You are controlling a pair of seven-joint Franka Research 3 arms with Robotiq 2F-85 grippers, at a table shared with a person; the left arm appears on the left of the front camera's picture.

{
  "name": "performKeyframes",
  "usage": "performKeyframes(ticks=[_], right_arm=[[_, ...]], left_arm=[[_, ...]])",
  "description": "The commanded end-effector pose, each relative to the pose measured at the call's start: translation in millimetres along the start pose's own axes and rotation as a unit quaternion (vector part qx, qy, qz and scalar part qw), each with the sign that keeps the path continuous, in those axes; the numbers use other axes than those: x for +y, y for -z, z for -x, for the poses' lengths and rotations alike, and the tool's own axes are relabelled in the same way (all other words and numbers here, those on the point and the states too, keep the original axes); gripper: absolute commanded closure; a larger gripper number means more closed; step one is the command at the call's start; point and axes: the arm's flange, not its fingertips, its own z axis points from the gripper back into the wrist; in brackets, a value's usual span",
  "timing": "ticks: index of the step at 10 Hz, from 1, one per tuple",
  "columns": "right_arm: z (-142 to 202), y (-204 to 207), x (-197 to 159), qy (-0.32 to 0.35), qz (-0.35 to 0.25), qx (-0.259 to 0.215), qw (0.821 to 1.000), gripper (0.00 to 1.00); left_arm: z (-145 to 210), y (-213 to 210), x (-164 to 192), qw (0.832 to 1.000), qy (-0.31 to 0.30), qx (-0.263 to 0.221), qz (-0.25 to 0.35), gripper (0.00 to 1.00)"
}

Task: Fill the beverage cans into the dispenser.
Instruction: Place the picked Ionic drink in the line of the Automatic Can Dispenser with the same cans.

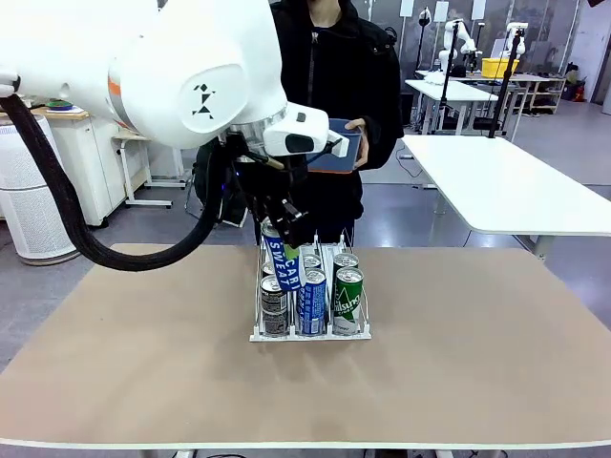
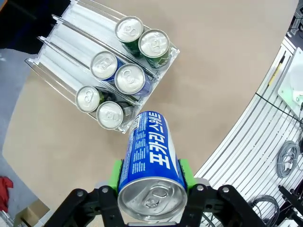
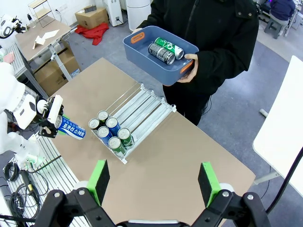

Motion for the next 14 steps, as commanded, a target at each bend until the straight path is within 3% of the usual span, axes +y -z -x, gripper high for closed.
performKeyframes(ticks=[1,5,6,9,14], right_arm=[[-1,2,1,0.003,-0.002,-0.003,1.000,0.00],[-1,2,1,0.003,-0.002,-0.003,1.000,0.00],[-1,2,1,0.003,-0.002,-0.003,1.000,0.00],[-1,2,1,0.003,-0.002,-0.003,1.000,0.00],[-1,2,1,0.003,-0.002,-0.003,1.000,0.00]], left_arm=[[0,-9,8,1.000,0.005,-0.008,0.004,1.00],[0,0,0,1.000,0.000,0.000,0.000,1.00],[0,2,0,1.000,0.000,0.002,0.002,0.43],[-24,27,-16,0.999,0.037,0.022,0.014,0.43],[-33,68,-52,0.996,0.083,0.032,0.002,0.43]])
